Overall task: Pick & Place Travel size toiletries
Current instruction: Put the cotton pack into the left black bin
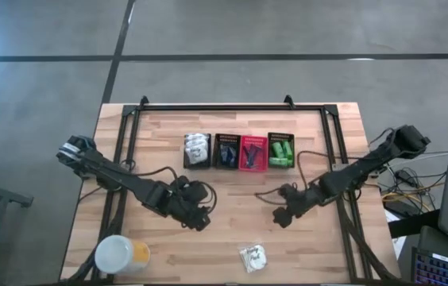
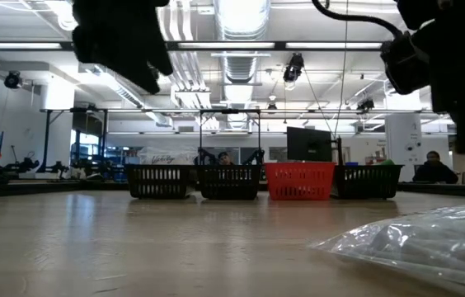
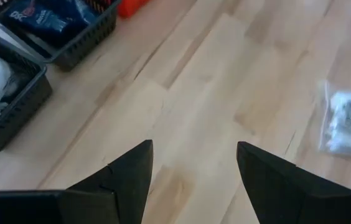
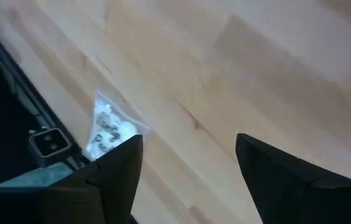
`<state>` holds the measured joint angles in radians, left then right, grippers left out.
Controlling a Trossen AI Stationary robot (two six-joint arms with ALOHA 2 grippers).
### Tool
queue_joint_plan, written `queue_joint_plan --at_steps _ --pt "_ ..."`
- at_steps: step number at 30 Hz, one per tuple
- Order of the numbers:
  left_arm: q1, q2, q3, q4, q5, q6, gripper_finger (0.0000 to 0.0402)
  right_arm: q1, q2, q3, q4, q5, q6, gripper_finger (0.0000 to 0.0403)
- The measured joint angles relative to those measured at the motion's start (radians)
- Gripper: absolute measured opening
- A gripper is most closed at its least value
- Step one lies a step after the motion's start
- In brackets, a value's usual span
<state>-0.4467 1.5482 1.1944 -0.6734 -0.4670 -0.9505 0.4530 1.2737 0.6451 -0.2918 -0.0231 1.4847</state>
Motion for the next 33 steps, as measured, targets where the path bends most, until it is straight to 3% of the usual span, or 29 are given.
queue_joint_plan --at_steps 8,21,26,33 --pt "-0.03 -0.011 -0.082 0.004 -0.004 0.006 0.0236 0.062 0.228 0.11 0.048 -0.008 0.091 0.0269" --pt "-0.062 -0.022 -0.116 0.001 0.027 0.069 0.0236 0.082 0.499 0.285 0.104 -0.062 0.052 0.0287" --pt "-0.072 -0.023 -0.118 -0.009 0.038 0.079 0.0236 0.087 0.53 0.306 0.164 -0.079 0.045 0.0268" --pt "-0.079 -0.023 -0.12 -0.018 0.037 0.088 0.0236 0.086 0.529 0.302 0.215 -0.074 0.031 0.0208"
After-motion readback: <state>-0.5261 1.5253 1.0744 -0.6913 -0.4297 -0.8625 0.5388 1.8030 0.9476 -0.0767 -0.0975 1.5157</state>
